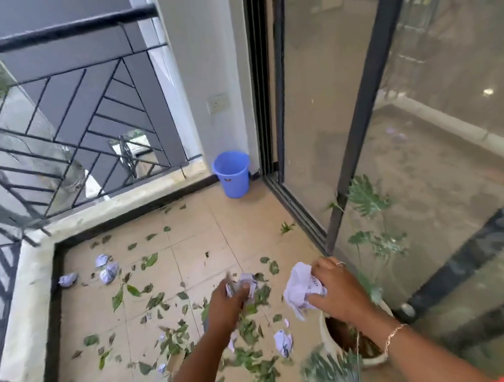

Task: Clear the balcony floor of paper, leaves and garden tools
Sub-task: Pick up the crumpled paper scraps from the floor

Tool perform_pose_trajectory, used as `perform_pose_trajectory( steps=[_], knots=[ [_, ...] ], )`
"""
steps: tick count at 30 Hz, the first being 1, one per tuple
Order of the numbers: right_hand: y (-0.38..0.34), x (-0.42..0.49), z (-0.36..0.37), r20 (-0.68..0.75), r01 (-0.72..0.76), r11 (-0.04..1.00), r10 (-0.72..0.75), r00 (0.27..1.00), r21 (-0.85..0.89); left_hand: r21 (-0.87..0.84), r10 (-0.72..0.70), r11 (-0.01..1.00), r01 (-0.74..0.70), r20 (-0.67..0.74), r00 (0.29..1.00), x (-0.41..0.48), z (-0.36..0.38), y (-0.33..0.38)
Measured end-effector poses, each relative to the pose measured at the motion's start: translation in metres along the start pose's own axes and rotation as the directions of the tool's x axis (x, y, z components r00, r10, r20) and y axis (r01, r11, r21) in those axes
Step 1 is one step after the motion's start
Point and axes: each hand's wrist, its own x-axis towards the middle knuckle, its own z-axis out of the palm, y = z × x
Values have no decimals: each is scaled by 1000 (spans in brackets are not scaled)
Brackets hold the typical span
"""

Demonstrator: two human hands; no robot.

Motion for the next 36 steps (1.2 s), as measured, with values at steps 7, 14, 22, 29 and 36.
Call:
perform_pose_trajectory(
  steps=[7, 14, 22, 29, 36],
  knots=[
    [23, 117, -32, 32, 61, 998, -61, 998, -7, -60, -46, 997, 41, -71, 996, 78, 8, 60],
    [14, 237, -22, 82, 147, 989, -147, 986, 1, -178, -110, 981, 78, -178, 978, 165, -17, 94],
    [2, 409, 14, 68, 162, 986, -164, 984, 30, -273, -185, 954, 124, -211, 960, 336, -80, 121],
    [-31, 567, 26, 54, -28, 980, 18, 998, 196, -198, -193, 964, 175, -74, 978, 463, -130, 201],
    [-13, 679, 25, 77, -323, 897, 315, 946, 301, -160, -163, 973, 164, 21, 986, 588, -121, 248]
  ],
)
